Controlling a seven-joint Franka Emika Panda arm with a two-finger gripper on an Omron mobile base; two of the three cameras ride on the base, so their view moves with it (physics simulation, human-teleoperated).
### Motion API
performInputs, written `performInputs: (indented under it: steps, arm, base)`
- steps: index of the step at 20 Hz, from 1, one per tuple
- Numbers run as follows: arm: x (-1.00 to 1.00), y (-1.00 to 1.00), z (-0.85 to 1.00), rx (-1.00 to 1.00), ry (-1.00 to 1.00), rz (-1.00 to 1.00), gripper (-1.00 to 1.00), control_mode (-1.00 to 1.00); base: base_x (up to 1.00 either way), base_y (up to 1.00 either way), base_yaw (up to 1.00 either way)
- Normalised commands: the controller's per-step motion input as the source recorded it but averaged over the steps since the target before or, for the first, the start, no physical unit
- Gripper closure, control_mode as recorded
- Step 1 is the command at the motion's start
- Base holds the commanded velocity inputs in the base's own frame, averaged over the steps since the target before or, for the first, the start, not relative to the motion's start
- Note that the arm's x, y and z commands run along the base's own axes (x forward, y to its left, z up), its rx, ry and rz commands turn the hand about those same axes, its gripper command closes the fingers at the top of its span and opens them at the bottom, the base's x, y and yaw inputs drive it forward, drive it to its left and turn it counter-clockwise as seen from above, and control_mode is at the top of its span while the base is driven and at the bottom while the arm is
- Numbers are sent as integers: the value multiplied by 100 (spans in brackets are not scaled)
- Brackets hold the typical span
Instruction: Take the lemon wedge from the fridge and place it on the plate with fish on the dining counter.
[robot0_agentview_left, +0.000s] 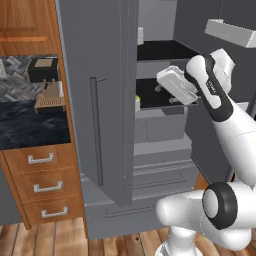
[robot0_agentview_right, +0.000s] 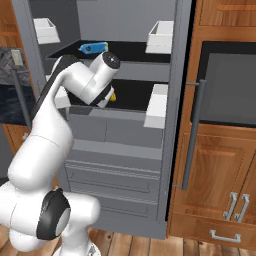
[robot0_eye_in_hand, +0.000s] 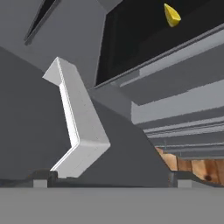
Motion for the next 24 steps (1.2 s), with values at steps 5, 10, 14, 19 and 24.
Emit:
performInputs:
  steps: [5,10,14,19,24]
  arm:
    - [57,79,-1,0,-6,23,-100,-100]
    - [42,100,-1,0,-6,25,-100,-100]
    - [18,100,-9,0,-7,27,-100,-100]
    - [-2,100,-17,-4,-19,29,-100,-100]
    - [-3,100,-16,-2,-26,21,-100,-100]
  base:
    - [0,0,0]
    - [0,0,0]
    - [0,0,0]
    - [0,0,0]
    - [0,0,0]
